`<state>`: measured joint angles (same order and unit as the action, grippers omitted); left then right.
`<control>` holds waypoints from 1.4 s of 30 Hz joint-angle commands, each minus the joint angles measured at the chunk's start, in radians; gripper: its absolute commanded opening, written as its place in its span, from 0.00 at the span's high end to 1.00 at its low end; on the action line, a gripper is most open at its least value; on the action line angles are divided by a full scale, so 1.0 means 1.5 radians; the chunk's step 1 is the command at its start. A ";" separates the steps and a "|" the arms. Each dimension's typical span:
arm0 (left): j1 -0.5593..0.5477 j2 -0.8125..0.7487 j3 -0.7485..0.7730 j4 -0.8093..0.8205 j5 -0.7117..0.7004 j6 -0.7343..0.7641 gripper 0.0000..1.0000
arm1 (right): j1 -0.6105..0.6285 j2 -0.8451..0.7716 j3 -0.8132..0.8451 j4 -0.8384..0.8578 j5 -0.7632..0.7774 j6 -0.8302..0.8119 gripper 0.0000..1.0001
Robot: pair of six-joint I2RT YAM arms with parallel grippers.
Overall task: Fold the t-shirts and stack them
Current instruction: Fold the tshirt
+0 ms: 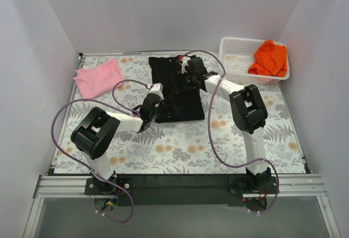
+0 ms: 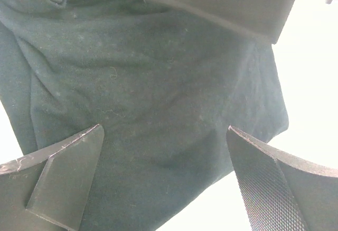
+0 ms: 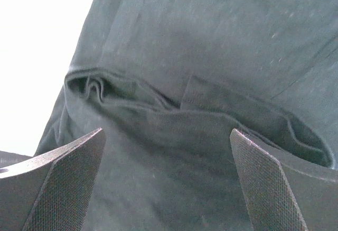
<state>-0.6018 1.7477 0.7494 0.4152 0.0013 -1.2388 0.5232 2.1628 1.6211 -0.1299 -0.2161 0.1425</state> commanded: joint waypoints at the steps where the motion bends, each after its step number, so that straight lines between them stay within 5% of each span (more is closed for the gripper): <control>1: -0.028 0.027 -0.052 -0.066 -0.015 -0.021 0.05 | -0.002 0.018 0.054 0.009 0.015 -0.006 0.07; 10: -0.057 -0.012 -0.163 -0.051 -0.048 -0.066 0.04 | -0.002 -0.079 -0.032 0.017 0.045 -0.009 0.07; 19: -0.107 -0.135 -0.231 -0.060 -0.088 -0.071 0.04 | 0.003 -0.372 -0.379 0.068 0.106 0.018 0.06; 31: -0.141 -0.507 -0.301 -0.203 -0.211 -0.118 0.03 | 0.070 -0.551 -0.637 0.080 0.149 0.101 0.06; 42: -0.152 -0.555 -0.327 -0.353 -0.242 -0.230 0.03 | 0.092 -0.689 -0.725 0.099 0.093 0.131 0.06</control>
<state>-0.8223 0.9318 0.2878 -0.0158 -0.3122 -1.5082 0.6521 1.1416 0.5568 -0.0238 -0.0521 0.3161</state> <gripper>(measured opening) 0.970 0.939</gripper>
